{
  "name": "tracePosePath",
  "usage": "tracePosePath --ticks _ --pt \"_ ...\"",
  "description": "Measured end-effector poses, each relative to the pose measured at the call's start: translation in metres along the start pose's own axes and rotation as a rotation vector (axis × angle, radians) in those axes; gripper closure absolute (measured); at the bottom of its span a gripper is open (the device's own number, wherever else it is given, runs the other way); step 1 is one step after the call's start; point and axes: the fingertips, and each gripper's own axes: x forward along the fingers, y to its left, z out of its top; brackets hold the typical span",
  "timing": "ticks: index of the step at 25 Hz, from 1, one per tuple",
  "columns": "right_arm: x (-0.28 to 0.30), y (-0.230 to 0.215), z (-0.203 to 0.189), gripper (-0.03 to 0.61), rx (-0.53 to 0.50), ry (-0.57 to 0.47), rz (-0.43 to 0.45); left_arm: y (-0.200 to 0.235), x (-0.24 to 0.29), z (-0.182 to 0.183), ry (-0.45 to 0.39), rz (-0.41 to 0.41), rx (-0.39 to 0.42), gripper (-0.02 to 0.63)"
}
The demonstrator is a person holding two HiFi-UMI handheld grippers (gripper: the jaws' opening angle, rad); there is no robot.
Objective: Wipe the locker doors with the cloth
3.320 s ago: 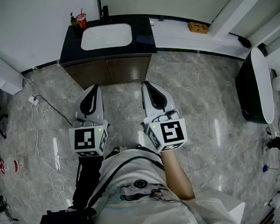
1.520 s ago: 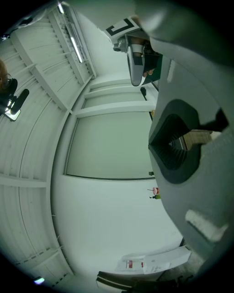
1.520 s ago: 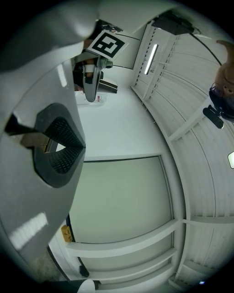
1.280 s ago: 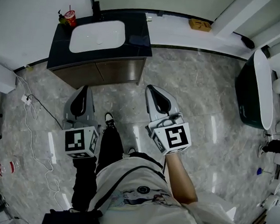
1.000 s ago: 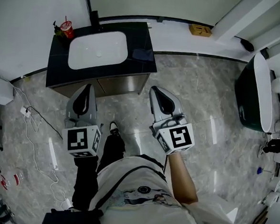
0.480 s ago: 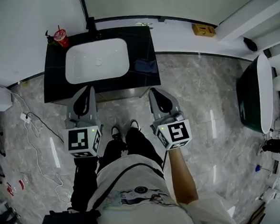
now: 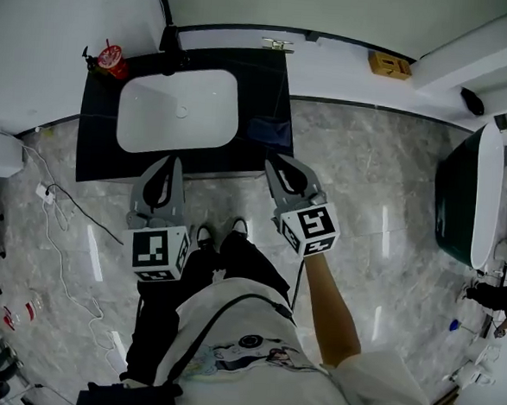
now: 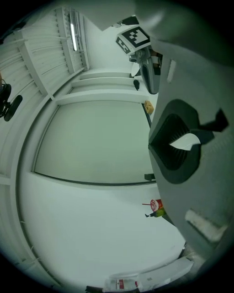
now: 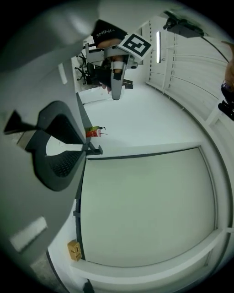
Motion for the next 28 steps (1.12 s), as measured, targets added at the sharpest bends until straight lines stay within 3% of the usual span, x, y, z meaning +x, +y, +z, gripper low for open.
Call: tracePosePath --ticks 8,15,24,28 --pt "0.051 -0.039 -0.061 0.508 -0.038 0.152 0.033 -0.006 0.028 -0.049 0.13 0.003 -0.039 0.617" --pt "0.093 -0.074 -0.125 0.477 -0.092 0.323 0.083 -0.021 0.039 -0.071 0.187 0.007 -0.021 0.617" --pt "0.14 -0.095 -0.192 0.408 -0.131 0.535 0.158 -0.048 0.042 -0.099 0.262 -0.029 -0.036 0.617" --pt "0.155 -0.099 -0.214 0.336 -0.188 0.623 0.189 -0.051 0.037 -0.107 0.285 -0.024 -0.039 0.617"
